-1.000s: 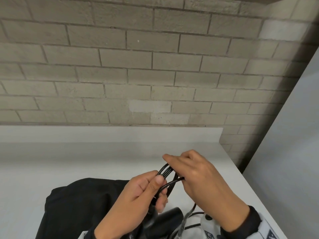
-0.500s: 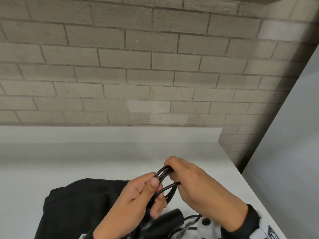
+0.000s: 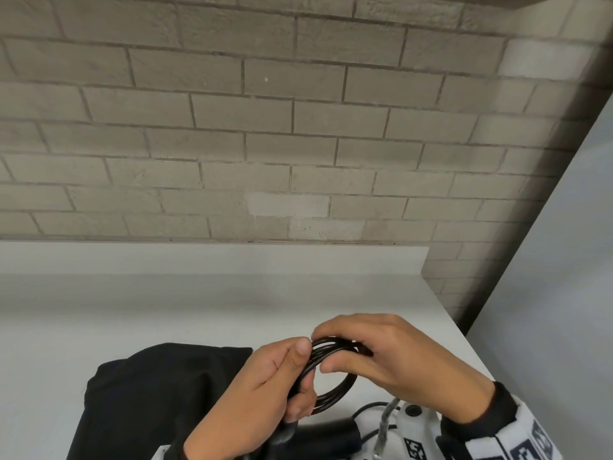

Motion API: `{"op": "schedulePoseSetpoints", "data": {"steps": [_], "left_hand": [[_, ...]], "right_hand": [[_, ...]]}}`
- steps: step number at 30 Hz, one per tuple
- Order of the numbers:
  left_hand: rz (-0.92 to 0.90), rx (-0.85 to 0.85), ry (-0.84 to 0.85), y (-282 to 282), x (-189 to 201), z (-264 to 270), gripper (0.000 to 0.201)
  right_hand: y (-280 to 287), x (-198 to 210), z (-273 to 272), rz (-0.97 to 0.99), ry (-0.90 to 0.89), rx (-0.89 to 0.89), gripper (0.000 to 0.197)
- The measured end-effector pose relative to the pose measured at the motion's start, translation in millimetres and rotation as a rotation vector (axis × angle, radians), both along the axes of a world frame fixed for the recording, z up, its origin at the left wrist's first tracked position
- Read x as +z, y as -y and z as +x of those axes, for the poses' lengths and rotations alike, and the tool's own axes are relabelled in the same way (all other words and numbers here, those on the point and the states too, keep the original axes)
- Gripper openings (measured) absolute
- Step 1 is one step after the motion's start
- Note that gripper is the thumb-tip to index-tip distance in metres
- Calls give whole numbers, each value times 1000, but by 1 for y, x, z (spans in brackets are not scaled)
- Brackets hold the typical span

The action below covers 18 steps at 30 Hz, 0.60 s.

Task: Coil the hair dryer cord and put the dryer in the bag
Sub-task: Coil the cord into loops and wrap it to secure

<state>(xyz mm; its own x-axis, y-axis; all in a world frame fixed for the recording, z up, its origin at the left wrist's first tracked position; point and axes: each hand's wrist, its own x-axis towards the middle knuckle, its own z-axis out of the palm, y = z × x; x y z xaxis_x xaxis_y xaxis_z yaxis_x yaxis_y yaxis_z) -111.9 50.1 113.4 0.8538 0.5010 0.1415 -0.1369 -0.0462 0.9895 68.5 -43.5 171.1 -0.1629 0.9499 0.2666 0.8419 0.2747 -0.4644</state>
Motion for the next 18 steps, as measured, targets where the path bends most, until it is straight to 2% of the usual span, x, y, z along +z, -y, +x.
{"op": "schedulePoseSetpoints", "data": {"steps": [3,5,8,12,15,18], "left_hand": [[-11,17,3,1,1,1,48],[-37,20,16,1,0,1,48],[-70,23,52,1,-3,2,52],[-7,8,116,-2,-6,2,53],[89,5,132,-4,-9,0,47],[166,57,106,-6,-15,-1,55]], "right_hand": [[3,-3,-6,40,288,-46,35],[2,-9,-8,89,406,-88,35],[1,-19,-12,172,450,-157,34],[-1,-25,-16,244,448,-231,13],[-2,-24,-17,280,429,-264,12],[-2,-22,-19,302,416,-287,13]]}}
